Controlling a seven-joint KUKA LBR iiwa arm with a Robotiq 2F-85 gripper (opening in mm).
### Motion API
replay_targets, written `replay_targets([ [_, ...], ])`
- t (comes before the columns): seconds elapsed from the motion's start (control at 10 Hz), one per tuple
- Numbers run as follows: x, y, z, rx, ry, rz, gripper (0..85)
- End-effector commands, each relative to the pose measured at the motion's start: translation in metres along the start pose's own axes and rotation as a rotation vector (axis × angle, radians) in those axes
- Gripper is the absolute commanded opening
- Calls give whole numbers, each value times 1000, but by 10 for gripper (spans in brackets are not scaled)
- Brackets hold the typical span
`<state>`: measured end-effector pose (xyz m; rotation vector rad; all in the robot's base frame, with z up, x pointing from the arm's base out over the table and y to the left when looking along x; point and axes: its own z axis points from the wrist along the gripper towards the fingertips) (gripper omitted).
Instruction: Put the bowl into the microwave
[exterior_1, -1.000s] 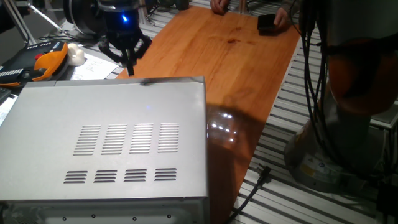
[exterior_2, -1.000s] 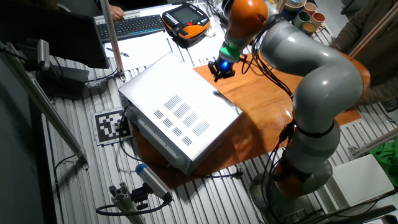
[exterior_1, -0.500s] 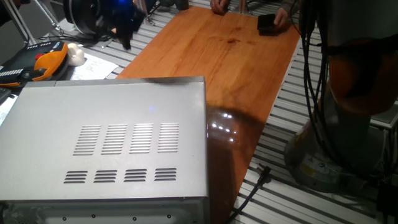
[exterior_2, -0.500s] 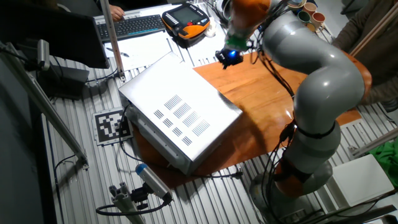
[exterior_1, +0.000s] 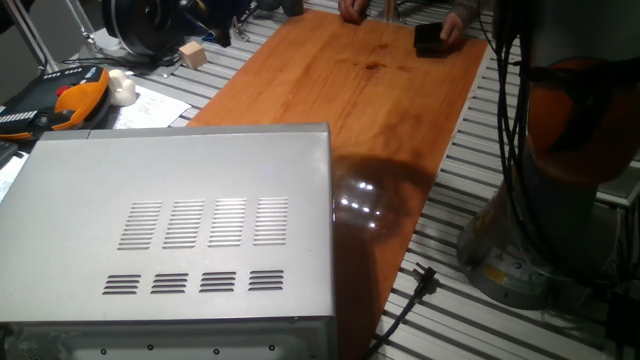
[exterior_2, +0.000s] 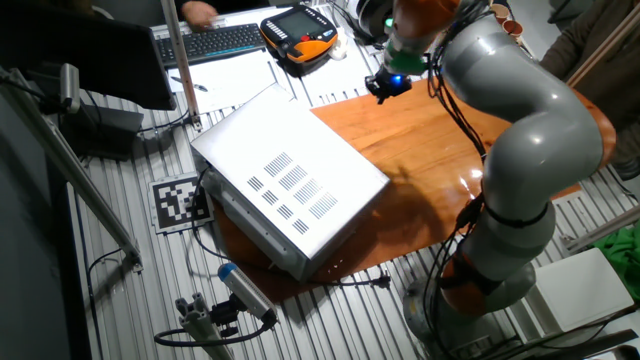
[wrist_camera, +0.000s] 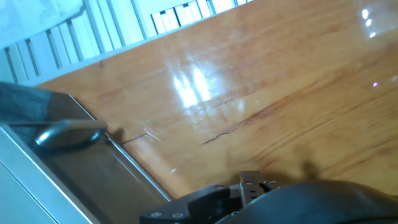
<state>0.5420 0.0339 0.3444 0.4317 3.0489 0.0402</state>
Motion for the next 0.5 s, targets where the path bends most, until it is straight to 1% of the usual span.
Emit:
replay_targets([
  [0.0,0,-2,-1,-8,1,-8,0],
  [0.2,2,-5,-4,-3,6,-13,0],
  [0.4,6,-8,-12,-17,23,-15,0],
])
